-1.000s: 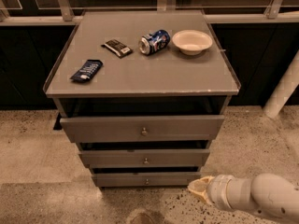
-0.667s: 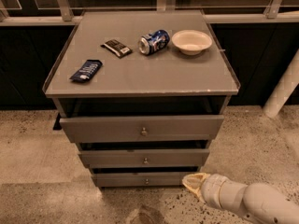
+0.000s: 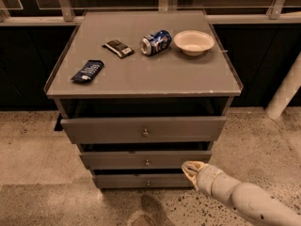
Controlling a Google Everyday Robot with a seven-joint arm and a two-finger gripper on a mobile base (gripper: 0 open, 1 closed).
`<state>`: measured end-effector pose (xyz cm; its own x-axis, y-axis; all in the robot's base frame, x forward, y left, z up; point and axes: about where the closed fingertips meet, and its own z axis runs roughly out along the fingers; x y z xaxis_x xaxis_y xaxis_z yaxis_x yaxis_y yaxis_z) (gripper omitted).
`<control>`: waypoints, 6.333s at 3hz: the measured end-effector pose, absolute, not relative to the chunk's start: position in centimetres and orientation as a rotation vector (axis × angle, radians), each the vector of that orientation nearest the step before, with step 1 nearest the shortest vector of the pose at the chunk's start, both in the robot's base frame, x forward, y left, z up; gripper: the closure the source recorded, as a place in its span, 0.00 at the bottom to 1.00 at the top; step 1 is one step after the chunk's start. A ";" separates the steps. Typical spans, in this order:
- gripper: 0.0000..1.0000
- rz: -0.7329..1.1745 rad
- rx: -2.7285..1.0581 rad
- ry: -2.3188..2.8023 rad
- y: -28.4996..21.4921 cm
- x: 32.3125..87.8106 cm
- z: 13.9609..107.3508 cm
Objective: Open middle drawer
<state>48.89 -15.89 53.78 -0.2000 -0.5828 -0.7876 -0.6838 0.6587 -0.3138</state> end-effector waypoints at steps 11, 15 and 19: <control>1.00 -0.067 -0.761 1.817 -18.3 64.4 44.8; 1.00 -0.003 -0.825 1.903 -17.6 65.2 43.9; 1.00 0.155 -0.893 2.035 -15.6 62.2 43.5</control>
Offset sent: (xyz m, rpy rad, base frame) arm 0.0081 0.0075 -0.0036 -0.0133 -0.0337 -0.0299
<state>62.22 -15.64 43.51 -0.3515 -0.5350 -0.7683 -0.6449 0.7332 -0.2155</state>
